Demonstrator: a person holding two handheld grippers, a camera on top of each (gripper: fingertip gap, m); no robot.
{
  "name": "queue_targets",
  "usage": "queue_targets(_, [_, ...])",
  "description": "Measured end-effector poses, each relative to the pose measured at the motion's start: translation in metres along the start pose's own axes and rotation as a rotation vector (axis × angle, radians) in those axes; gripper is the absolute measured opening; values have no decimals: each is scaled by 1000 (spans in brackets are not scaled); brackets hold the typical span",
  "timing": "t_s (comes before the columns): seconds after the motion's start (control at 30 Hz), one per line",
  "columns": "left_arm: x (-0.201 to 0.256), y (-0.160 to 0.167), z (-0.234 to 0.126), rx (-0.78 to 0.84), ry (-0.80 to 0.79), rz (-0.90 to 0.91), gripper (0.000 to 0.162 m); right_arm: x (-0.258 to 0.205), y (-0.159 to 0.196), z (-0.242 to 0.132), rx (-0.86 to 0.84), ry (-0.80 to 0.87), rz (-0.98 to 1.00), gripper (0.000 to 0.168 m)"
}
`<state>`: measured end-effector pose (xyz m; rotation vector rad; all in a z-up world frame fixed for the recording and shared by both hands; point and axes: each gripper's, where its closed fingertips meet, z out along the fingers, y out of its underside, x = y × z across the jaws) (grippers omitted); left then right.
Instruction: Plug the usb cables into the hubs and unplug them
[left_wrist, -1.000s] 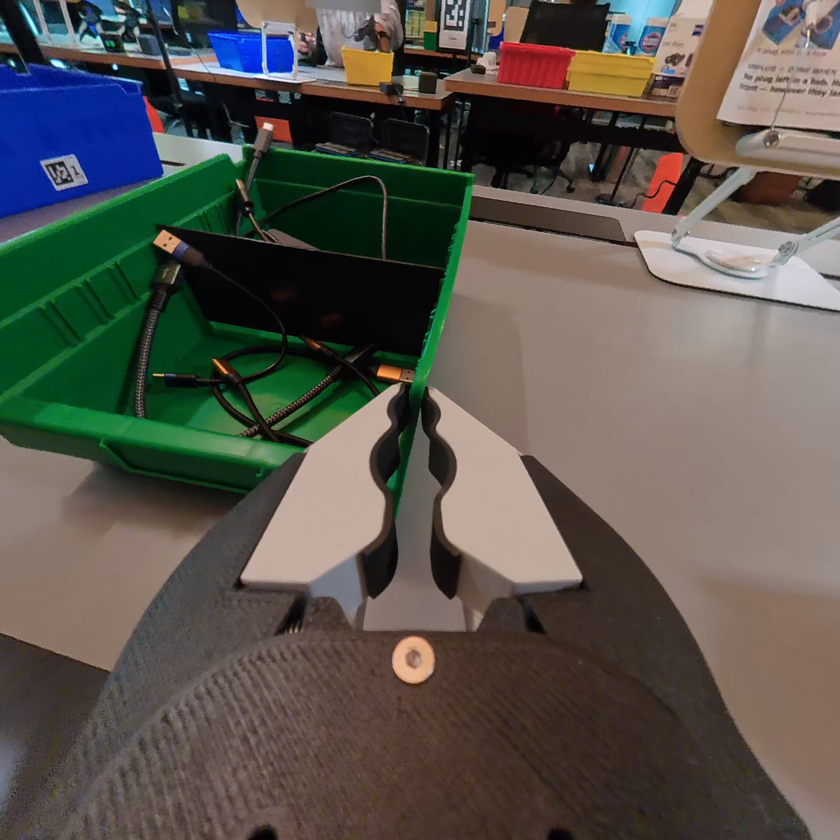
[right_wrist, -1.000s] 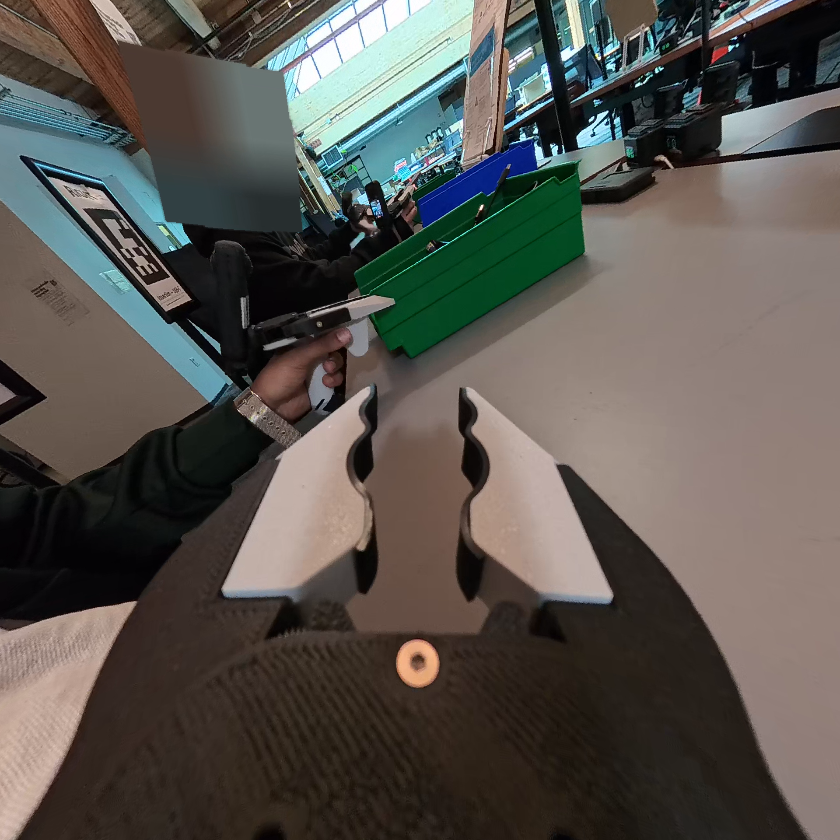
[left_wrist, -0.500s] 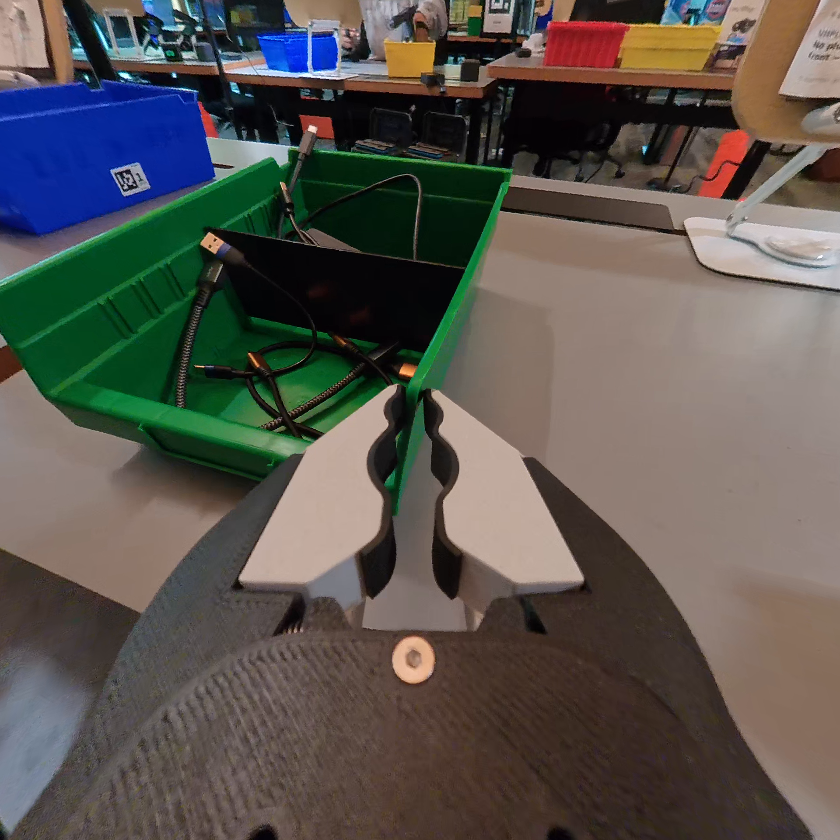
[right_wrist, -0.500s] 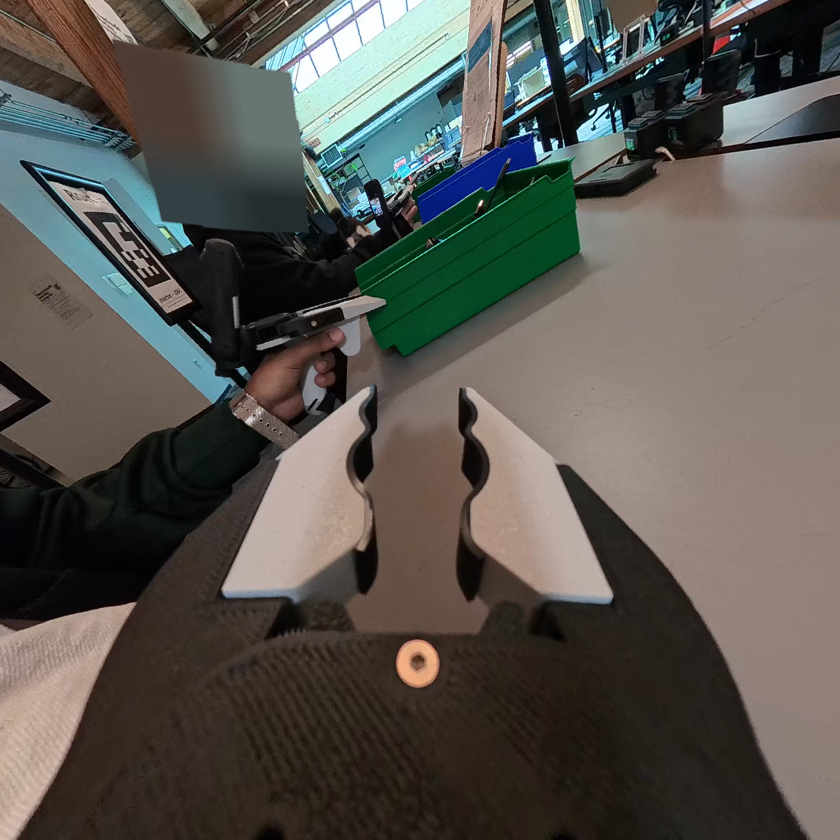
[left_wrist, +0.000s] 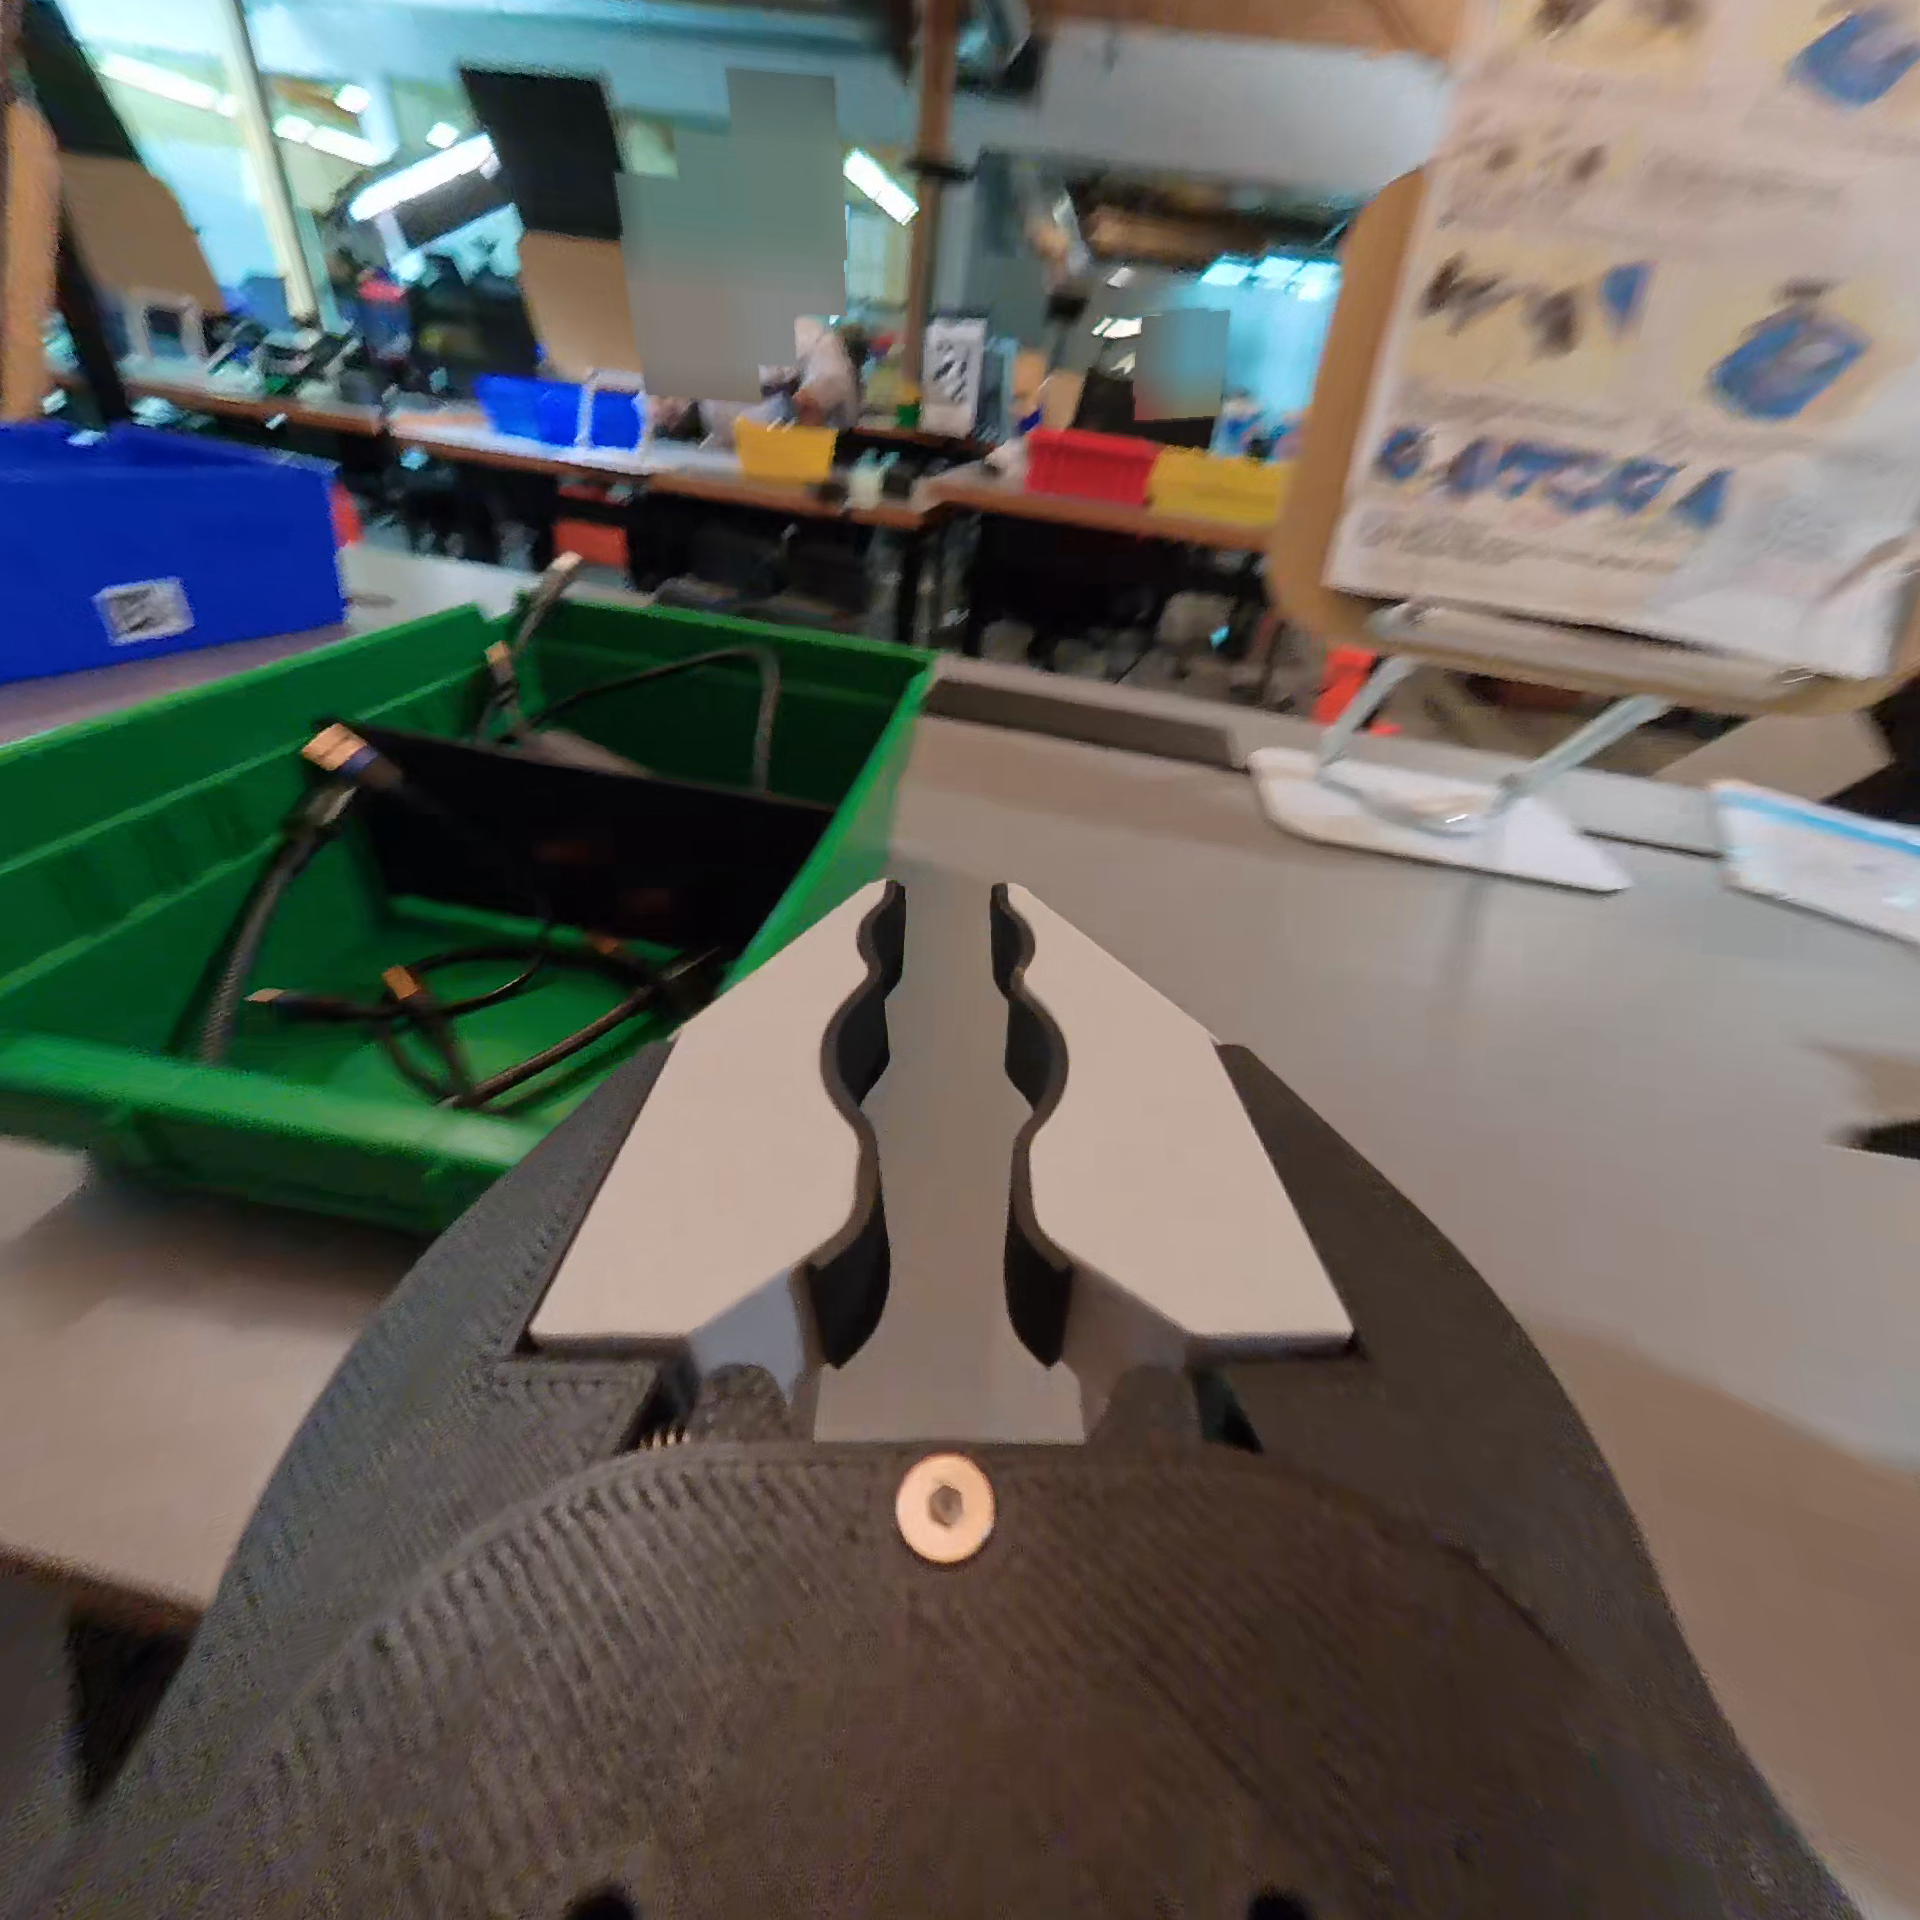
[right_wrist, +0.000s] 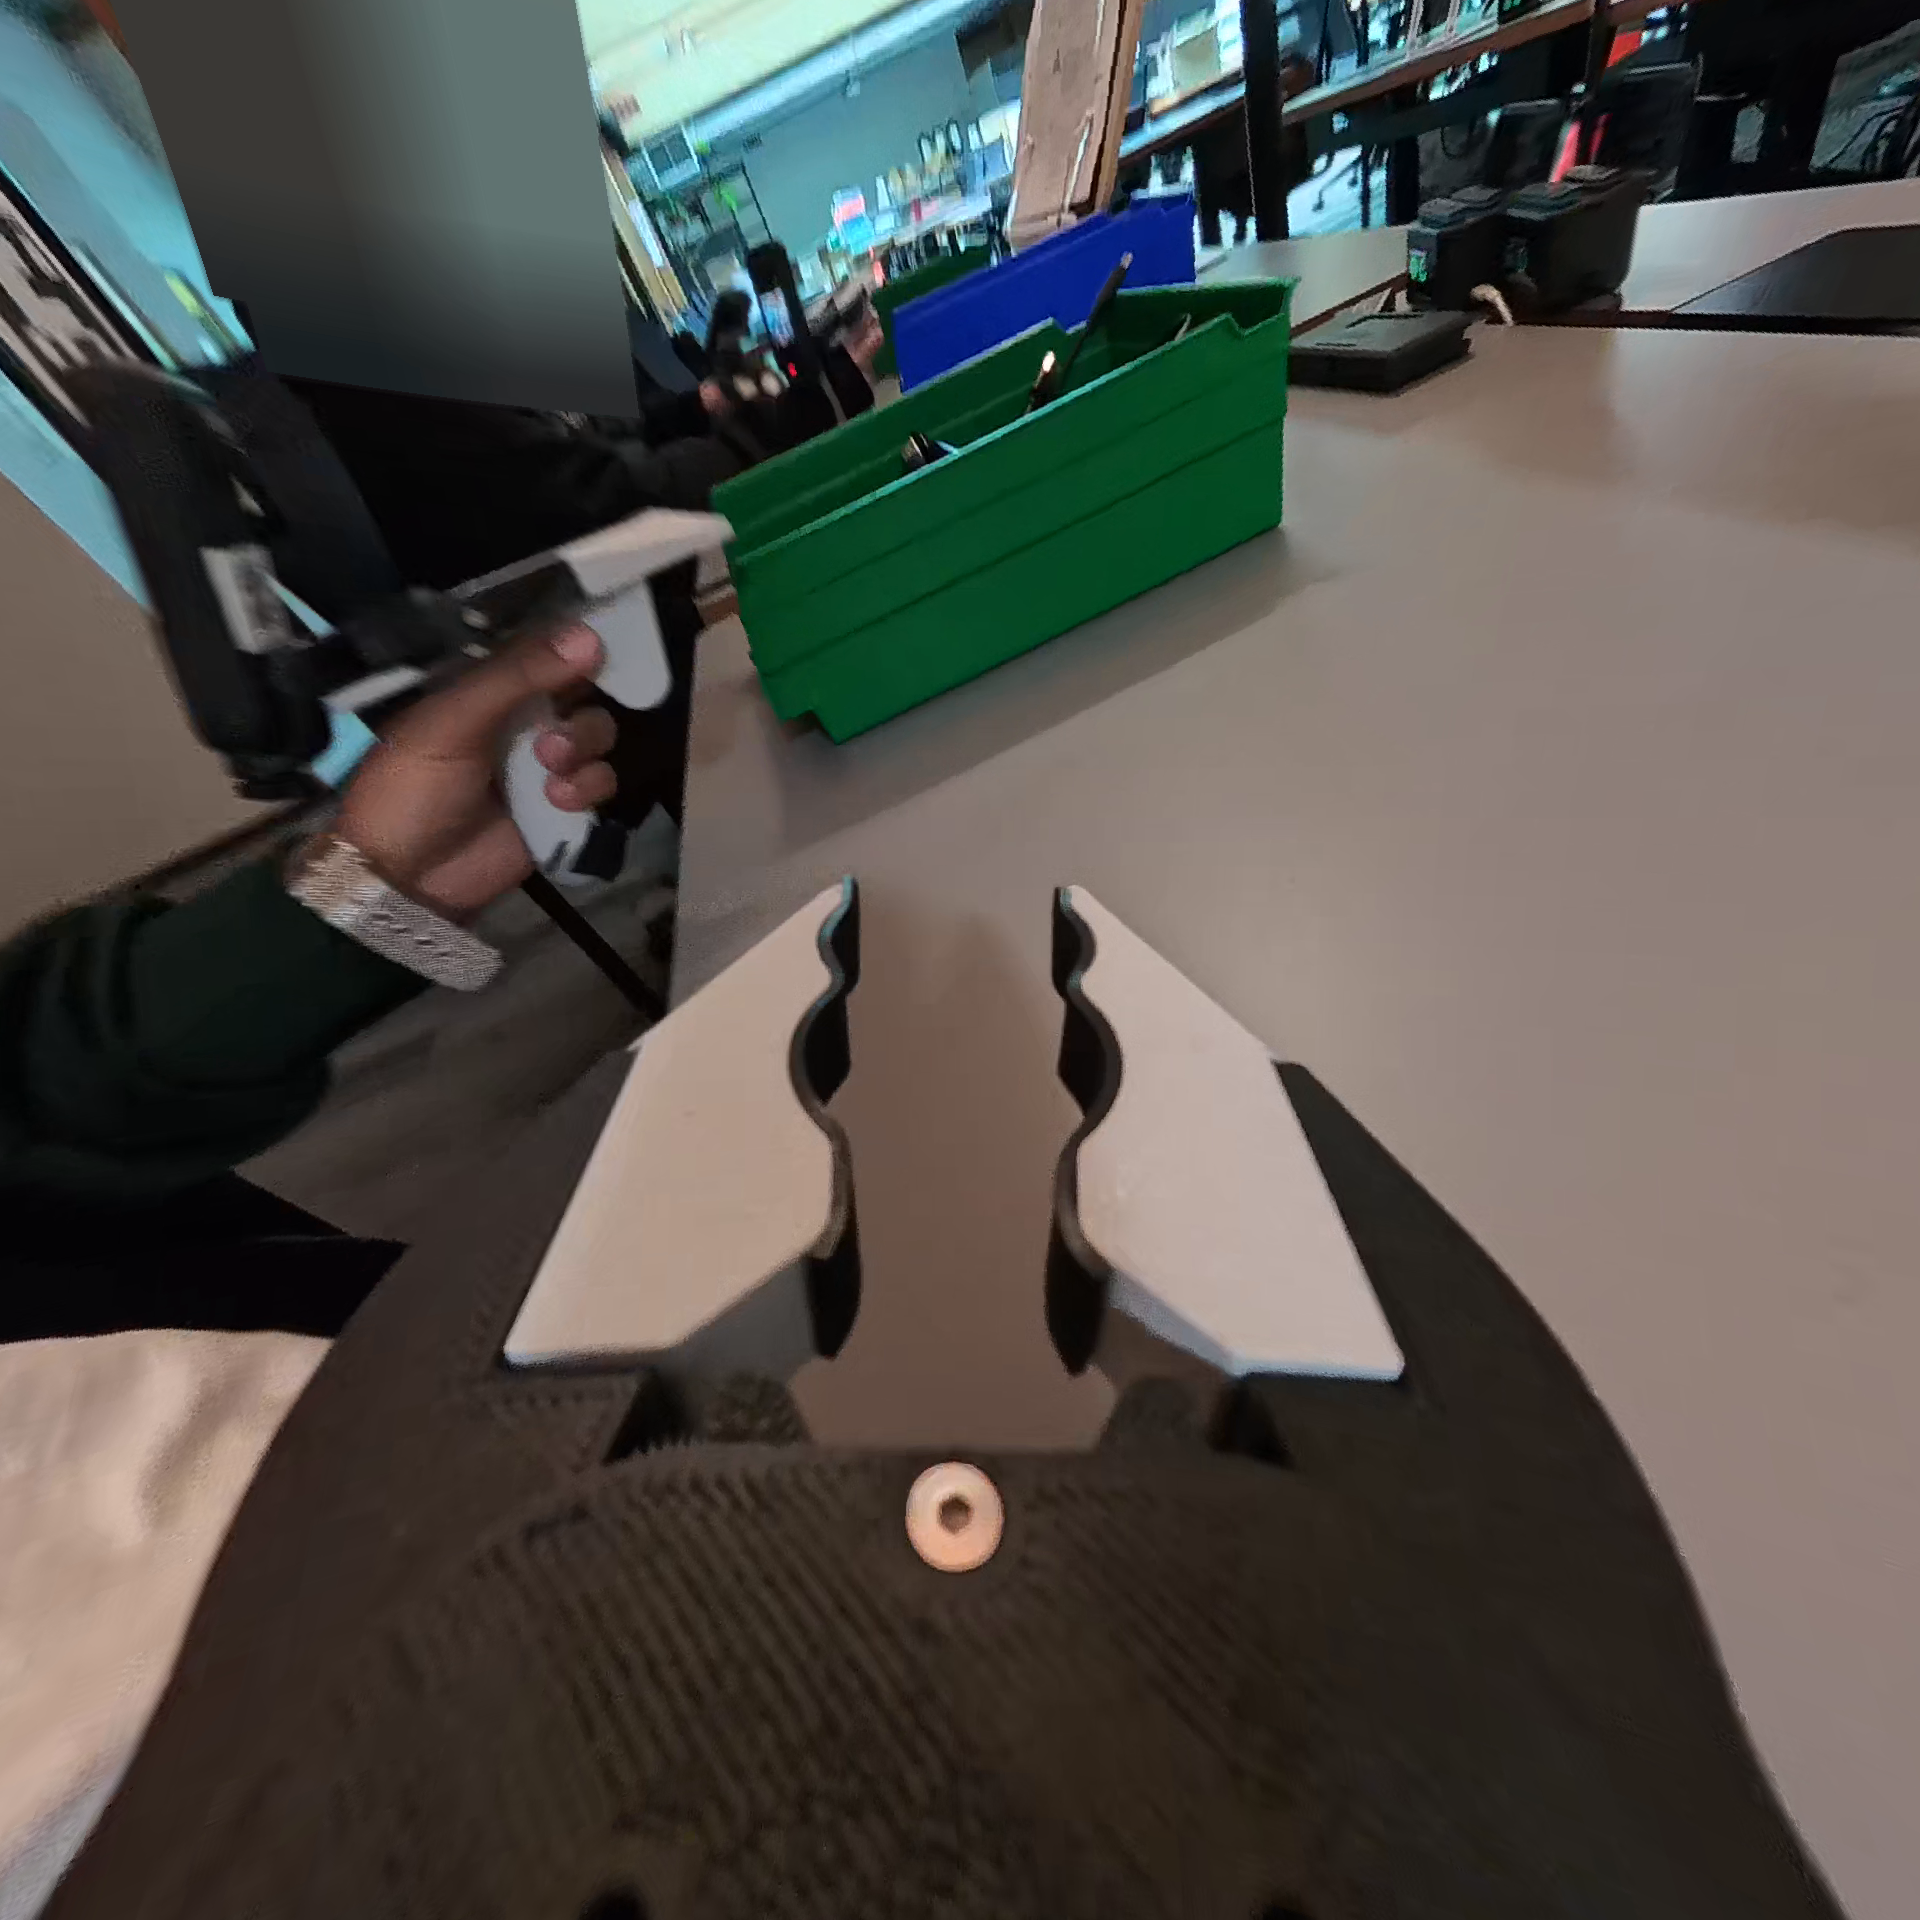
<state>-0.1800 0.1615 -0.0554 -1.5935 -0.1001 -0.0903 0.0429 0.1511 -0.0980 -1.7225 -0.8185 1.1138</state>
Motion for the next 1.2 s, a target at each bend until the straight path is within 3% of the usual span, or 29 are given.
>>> queue_targets(0.1, [49, 0, 0, 30, 151, 25, 14, 7, -11, 32, -73, 20, -117, 37])
queue_targets(0.23, [104, 28, 8, -75, 355, 78, 17, 7, -54, 97, -145, -26, -249, 38])
queue_targets(0.3, [119, 35, 11, -90, 444, 91, 15, 2, -68, 132, -249, -104, -288, 26])
queue_targets(0.33, [124, 37, 13, -100, 483, 85, 14, 1, -74, 150, -307, -140, -305, 19])
queue_targets(0.53, [129, 47, 29, -191, 620, -49, 15, 33, -103, 249, -645, -131, -532, 46])
queue_targets(0.7, [130, 44, 30, -240, 701, -259, 18, 66, -110, 318, -917, -141, -701, 47])
queue_targets(0.93, [134, 52, 28, -354, 787, -410, 24, 112, -64, 353, -1449, -239, -973, 50])
queue_targets(0.97, [132, 51, 28, -351, 783, -410, 24, 113, -60, 356, -1500, -253, -980, 41])
queue_targets(1.13, [124, 51, 31, -357, 766, -431, 24, 118, -51, 358, -1599, -254, -1154, 43])
queue_targets(1.2, [121, 50, 32, -363, 763, -462, 24, 113, -41, 358, -1578, -285, -1203, 33])
